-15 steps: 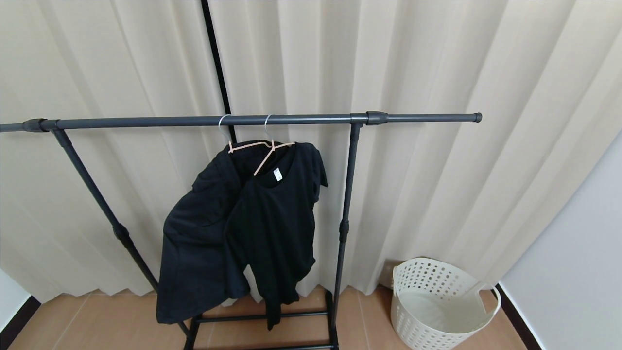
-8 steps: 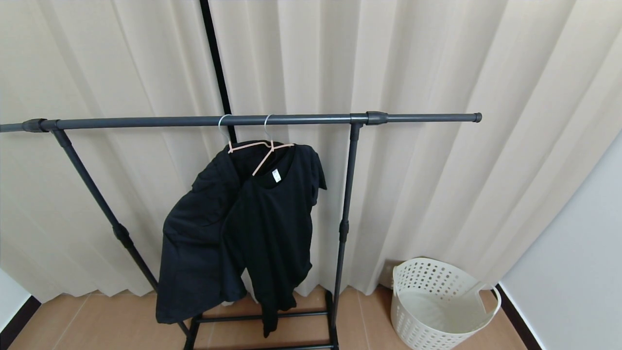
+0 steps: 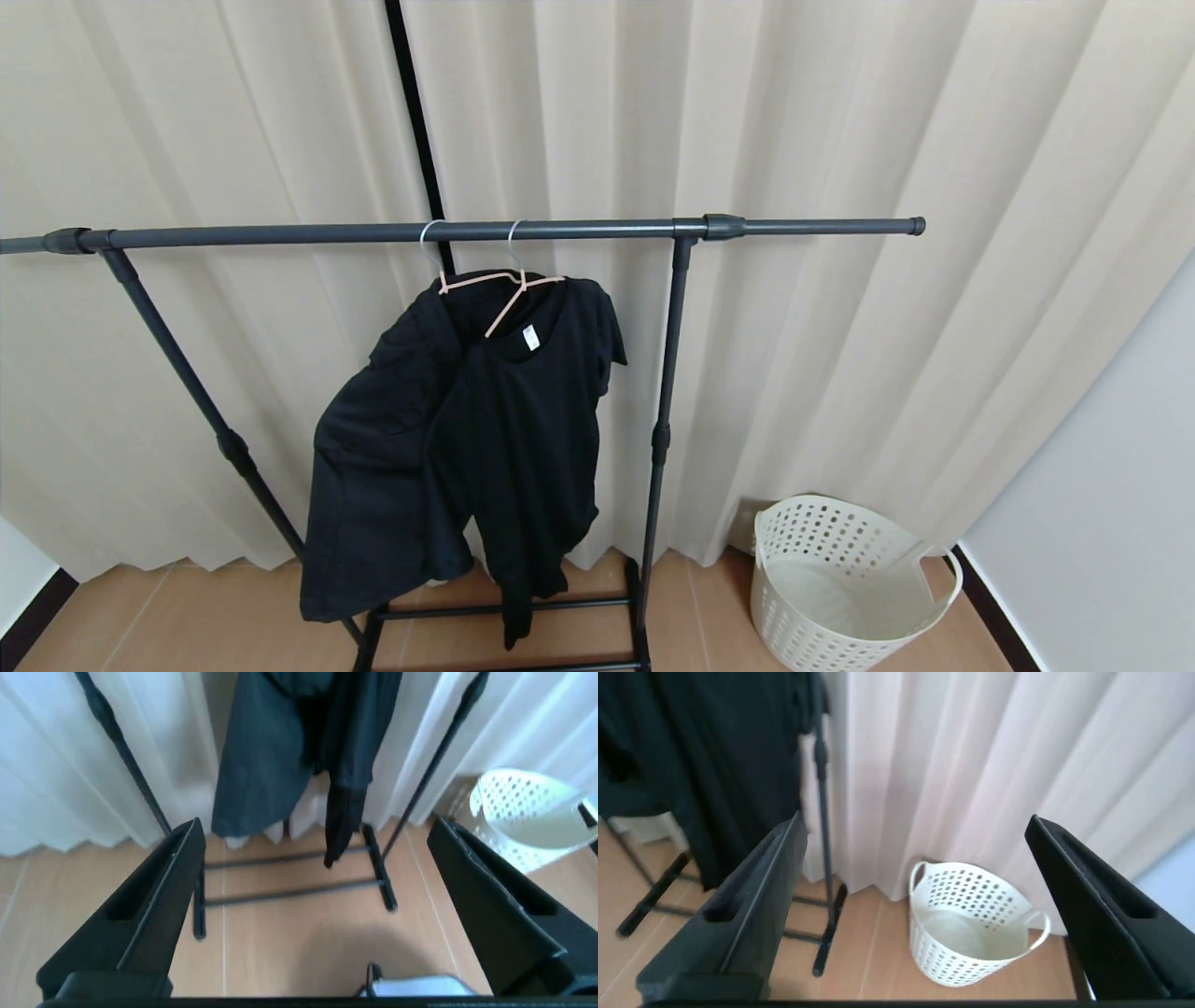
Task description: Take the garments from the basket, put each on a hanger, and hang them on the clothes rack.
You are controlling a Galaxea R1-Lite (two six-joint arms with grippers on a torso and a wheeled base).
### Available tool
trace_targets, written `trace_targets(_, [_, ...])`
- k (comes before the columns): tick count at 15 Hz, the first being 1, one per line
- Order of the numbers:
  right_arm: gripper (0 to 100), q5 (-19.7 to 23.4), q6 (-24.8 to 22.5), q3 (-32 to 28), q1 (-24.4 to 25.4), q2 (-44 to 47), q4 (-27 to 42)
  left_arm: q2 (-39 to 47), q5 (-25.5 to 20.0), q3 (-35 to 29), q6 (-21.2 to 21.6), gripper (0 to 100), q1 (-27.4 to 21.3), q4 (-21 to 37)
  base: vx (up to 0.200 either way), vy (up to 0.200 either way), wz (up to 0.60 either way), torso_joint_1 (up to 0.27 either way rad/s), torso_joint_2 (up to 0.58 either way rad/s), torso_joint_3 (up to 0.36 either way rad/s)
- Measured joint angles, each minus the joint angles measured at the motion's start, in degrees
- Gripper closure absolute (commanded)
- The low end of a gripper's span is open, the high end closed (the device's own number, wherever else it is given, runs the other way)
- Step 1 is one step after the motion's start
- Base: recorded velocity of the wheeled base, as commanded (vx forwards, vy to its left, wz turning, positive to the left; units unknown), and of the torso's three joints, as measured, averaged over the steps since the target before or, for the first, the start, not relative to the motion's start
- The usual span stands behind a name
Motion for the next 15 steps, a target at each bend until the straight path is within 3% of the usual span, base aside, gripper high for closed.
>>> trace_targets(2, [0,-0.07,0.28,0.0,-2.32,-2.86,-0.38,-6.06,0.22,0.0,-0.06,0,-0.5,0.01,0.0,0.0,0.0,0.0,0.0,0.0])
trace_targets(4, [0,-0.16,1.23,0.0,-3.12,-4.38,-0.62,-10.03,3.67,0.0,-2.65,0,-1.13,-0.02,0.0,0.0,0.0,0.0,0.0,0.0])
trace_targets(8, [0,-2.28,3.67,0.0,-3.36,-5.38,-0.71,-12.62,10.51,0.0,-3.35,0,-1.35,0.06,0.0,0.0,0.0,0.0,0.0,0.0])
trace_targets(15, [0,-2.85,4.9,0.0,-3.39,-5.57,-0.73,-13.12,10.78,0.0,-3.38,0,-1.39,0.09,0.0,0.0,0.0,0.0,0.0,0.0])
